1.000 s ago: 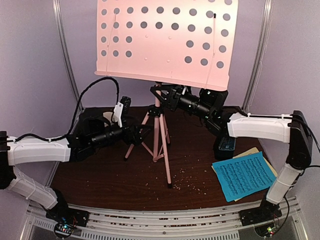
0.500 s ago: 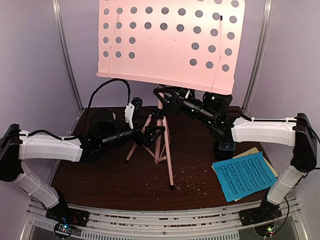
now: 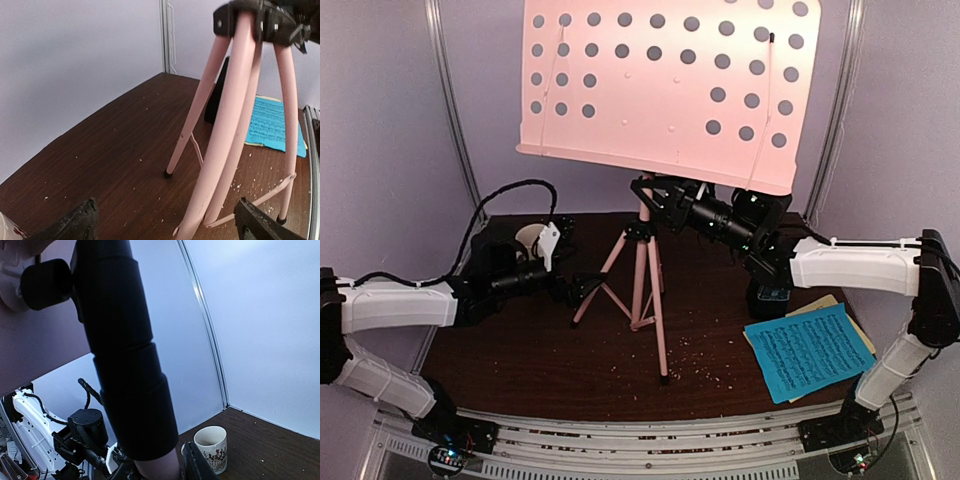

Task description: Pack up the instrument practice props

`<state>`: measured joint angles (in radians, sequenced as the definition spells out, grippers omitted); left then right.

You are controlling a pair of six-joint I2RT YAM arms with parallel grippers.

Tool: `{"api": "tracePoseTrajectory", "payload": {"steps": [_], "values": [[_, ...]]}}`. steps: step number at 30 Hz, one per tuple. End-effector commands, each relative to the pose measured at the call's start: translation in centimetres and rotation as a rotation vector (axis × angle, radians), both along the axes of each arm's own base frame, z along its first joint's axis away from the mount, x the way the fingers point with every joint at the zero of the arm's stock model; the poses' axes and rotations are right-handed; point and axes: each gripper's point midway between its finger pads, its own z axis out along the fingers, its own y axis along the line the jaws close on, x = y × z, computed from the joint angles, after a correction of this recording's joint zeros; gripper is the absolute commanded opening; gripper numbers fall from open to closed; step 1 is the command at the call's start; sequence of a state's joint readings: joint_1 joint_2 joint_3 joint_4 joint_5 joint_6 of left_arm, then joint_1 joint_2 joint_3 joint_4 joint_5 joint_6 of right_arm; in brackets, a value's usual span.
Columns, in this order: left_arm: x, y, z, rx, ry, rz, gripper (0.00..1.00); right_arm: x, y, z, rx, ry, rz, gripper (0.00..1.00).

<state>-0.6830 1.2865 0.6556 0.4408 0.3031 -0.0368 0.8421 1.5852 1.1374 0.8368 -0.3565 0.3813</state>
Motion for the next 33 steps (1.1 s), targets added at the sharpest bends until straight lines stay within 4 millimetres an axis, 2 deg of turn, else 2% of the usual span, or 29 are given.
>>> {"api": "tracePoseTrajectory", "payload": {"steps": [1, 4, 10, 16, 22, 29, 33], "values": [[-1.7, -0.5, -4.4, 0.096, 0.006, -0.147, 0.98, -2.3, -1.9, 5.3, 0.155, 0.007, 0.051, 0.0], [-1.6, -0.6, -6.8, 0.141, 0.029, -0.158, 0.97, -2.5, -2.0, 5.5, 0.155, 0.007, 0.054, 0.0], [-1.2, -0.1, -9.2, 0.2, 0.056, -0.15, 0.91, -2.7, -2.3, 5.6, 0.144, 0.002, 0.05, 0.0], [-1.4, 0.6, -10.0, 0.216, 0.061, -0.121, 0.59, -2.7, -2.4, 5.4, 0.14, 0.0, 0.043, 0.0], [-1.2, 0.6, -10.3, 0.241, 0.087, -0.119, 0.32, -2.7, -2.4, 5.4, 0.141, -0.001, 0.041, 0.0], [-1.8, 0.3, -9.6, 0.171, 0.073, -0.116, 0.01, -2.4, -2.2, 4.8, 0.12, 0.002, 0.03, 0.0], [-2.6, -0.1, -8.1, 0.101, 0.05, -0.123, 0.0, -2.4, -2.2, 4.6, 0.105, 0.002, 0.024, 0.0]]}}
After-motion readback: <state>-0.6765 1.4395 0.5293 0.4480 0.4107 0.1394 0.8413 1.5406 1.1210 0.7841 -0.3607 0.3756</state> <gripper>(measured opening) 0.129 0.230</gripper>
